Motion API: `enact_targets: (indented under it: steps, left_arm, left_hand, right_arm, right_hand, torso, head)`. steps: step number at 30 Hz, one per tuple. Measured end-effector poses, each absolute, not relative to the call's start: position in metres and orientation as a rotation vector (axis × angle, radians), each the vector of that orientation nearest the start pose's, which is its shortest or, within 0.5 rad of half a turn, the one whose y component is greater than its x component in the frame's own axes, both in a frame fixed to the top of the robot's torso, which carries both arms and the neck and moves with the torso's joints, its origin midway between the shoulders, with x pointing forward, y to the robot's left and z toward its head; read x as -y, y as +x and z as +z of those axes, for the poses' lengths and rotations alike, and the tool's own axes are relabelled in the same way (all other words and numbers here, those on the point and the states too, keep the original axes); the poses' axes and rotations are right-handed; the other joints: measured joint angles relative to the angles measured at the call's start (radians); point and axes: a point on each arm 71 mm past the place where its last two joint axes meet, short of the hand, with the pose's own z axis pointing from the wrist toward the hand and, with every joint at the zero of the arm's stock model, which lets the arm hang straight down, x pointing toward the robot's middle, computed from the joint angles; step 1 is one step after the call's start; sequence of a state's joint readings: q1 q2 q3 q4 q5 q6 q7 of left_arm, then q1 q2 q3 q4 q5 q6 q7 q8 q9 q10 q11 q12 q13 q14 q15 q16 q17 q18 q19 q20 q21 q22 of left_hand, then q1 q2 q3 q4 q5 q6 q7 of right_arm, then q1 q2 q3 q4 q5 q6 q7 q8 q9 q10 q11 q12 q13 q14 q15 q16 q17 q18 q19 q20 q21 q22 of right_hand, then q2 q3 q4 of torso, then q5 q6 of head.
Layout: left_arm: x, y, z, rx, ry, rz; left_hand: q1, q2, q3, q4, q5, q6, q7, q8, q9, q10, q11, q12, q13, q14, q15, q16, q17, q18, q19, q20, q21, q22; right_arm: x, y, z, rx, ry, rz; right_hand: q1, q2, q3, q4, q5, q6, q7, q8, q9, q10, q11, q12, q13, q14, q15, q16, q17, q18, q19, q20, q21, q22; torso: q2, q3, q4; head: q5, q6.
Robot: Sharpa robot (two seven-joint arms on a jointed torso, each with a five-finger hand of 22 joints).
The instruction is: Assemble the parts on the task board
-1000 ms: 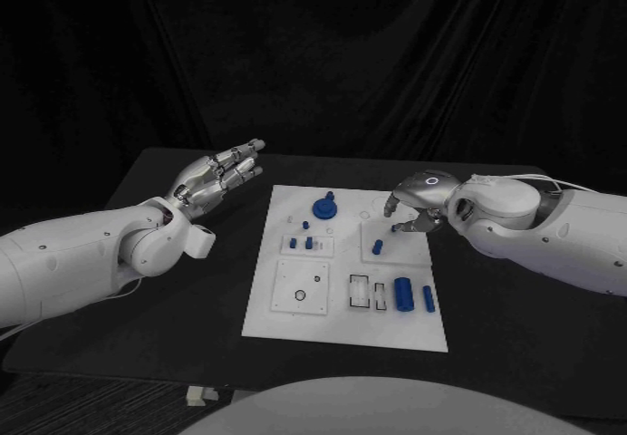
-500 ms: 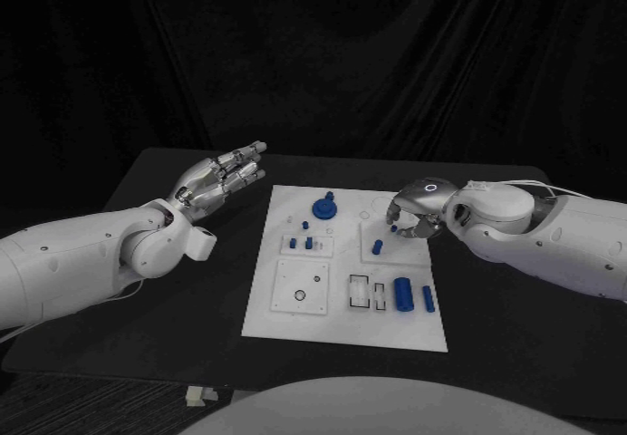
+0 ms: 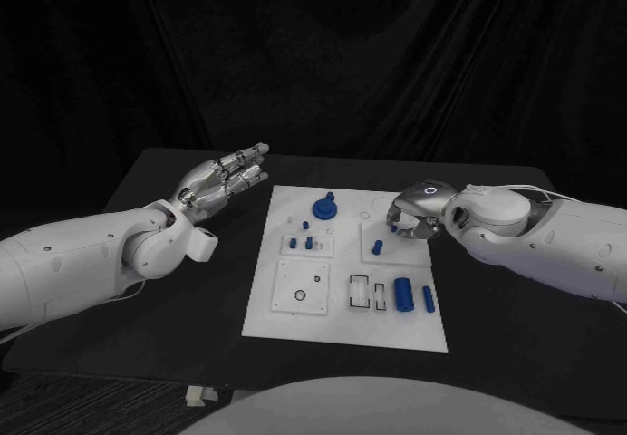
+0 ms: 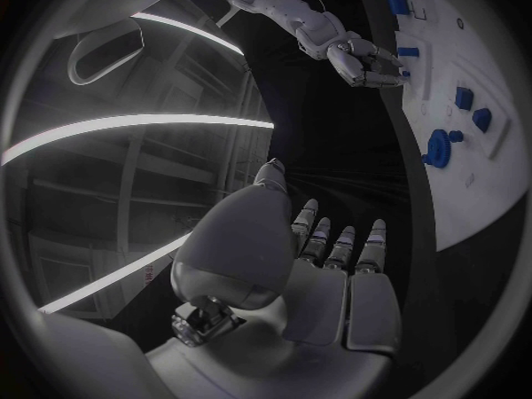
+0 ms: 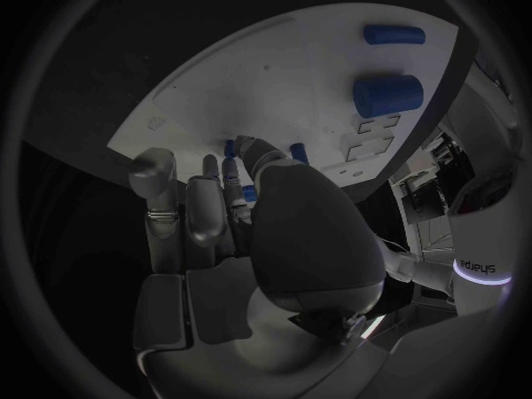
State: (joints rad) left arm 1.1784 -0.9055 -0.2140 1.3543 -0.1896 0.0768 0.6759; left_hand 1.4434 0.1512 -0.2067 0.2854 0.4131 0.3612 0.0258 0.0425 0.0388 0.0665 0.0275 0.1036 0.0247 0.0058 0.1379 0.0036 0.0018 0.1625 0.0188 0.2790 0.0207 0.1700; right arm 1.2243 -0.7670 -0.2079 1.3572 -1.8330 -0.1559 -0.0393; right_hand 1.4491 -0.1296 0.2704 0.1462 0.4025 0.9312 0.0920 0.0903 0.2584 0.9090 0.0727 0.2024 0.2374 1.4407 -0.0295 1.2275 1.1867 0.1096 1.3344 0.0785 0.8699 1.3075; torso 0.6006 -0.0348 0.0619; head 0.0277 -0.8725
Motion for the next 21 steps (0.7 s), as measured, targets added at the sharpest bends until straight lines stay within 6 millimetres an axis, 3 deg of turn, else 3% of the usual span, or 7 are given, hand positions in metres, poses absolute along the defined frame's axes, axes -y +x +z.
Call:
enact_targets:
  steps: [10,15,21]
  left_arm:
    - [-0.274,0.472,-0.239,-1.532,-0.810,-1.728]
    - [-0.274,0.471,-0.241,-1.537,-0.813,-1.730]
    - [-0.275,0.472,-0.242,-1.539,-0.816,-1.730]
  left_hand:
    - [0.025,0.007,-0.003,-0.003,0.025,0.016,0.016,0.000,0.001,0.005,0.013,0.012,0.000,0.018,0.018,0.000,0.006,0.000,0.004,0.004,0.000,0.007]
    - [0.031,0.013,-0.003,-0.003,0.033,0.019,0.019,0.000,0.001,0.007,0.022,0.016,0.000,0.023,0.023,0.004,0.007,0.000,0.007,0.007,0.000,0.012]
    - [0.049,0.019,0.001,-0.006,0.046,0.031,0.030,0.000,0.003,0.013,0.028,0.027,0.002,0.032,0.032,0.009,0.010,0.000,0.011,0.011,0.000,0.021]
  right_arm:
    - [0.206,0.490,-0.257,-1.781,-0.680,0.364]
    - [0.204,0.491,-0.260,-1.775,-0.675,0.375]
    - [0.204,0.492,-0.262,-1.764,-0.662,0.393]
  right_hand:
    - [0.001,0.001,0.021,-0.006,-0.006,0.021,0.003,0.012,0.004,0.035,-0.006,0.012,-0.011,0.000,0.000,0.000,0.000,0.000,0.001,-0.001,0.000,0.000]
    - [0.001,0.001,0.034,-0.012,-0.044,0.050,0.001,0.033,0.016,0.080,-0.011,0.018,-0.022,0.000,0.000,0.005,0.000,0.000,0.006,-0.005,0.000,0.000]
    - [0.008,0.008,0.048,-0.026,-0.047,0.089,0.005,0.060,0.037,0.137,-0.021,0.030,-0.028,0.004,-0.004,0.005,0.000,0.000,0.011,-0.011,0.006,0.000]
  torso:
    - [0.000,-0.0010,0.0002]
    - [0.000,-0.0012,0.0005]
    - [-0.001,-0.0014,0.0007]
  head:
    - [0.002,0.000]
    - [0.003,0.000]
    - [0.003,0.000]
